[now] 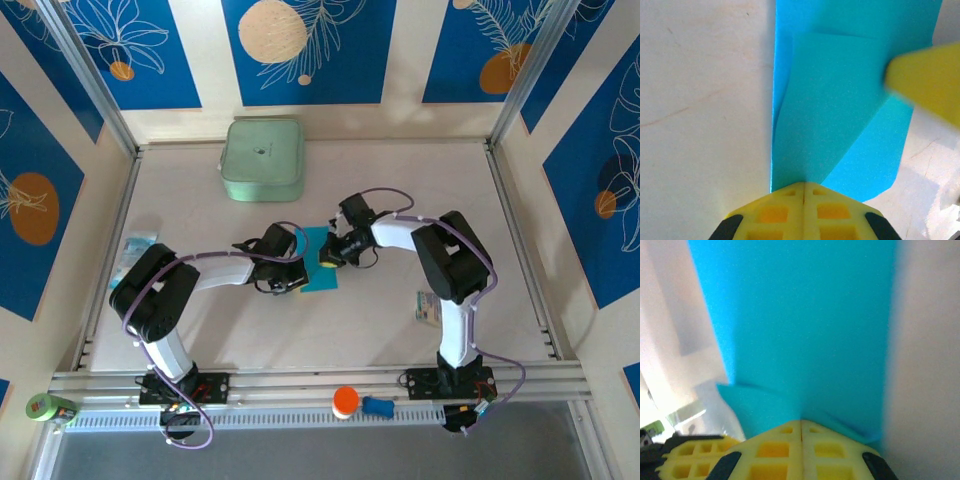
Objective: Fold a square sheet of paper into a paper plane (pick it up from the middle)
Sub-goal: Fold the triangle a second time at the center of the table.
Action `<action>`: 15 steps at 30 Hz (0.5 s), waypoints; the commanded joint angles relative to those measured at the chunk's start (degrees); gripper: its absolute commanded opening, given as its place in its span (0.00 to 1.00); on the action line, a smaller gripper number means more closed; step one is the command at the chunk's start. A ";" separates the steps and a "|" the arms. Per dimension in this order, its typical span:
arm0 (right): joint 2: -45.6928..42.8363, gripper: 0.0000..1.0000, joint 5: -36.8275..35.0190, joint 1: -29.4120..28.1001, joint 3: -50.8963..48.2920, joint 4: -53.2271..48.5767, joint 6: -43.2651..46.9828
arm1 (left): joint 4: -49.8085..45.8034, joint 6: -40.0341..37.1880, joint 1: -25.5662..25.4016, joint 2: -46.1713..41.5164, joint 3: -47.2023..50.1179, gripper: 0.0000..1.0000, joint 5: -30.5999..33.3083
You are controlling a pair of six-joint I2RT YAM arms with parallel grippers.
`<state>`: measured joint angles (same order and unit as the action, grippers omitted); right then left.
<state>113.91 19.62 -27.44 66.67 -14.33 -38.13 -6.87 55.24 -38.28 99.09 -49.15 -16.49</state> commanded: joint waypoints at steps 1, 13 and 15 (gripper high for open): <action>2.00 0.00 -3.34 4.31 2.02 -0.30 2.39 | -10.90 0.49 -0.43 3.48 2.93 0.04 2.62; -8.16 0.00 -7.69 0.10 -0.41 -3.77 3.86 | -10.53 -2.02 -0.40 3.70 -0.20 0.04 1.34; -7.85 0.00 -7.49 -2.61 -1.55 -3.39 2.56 | -10.47 -2.16 -0.40 3.83 -0.33 0.04 1.29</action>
<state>106.83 12.16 -26.55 67.18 -16.08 -35.33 -8.86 54.52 -38.28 99.72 -50.68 -16.67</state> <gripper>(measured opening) 0.042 0.054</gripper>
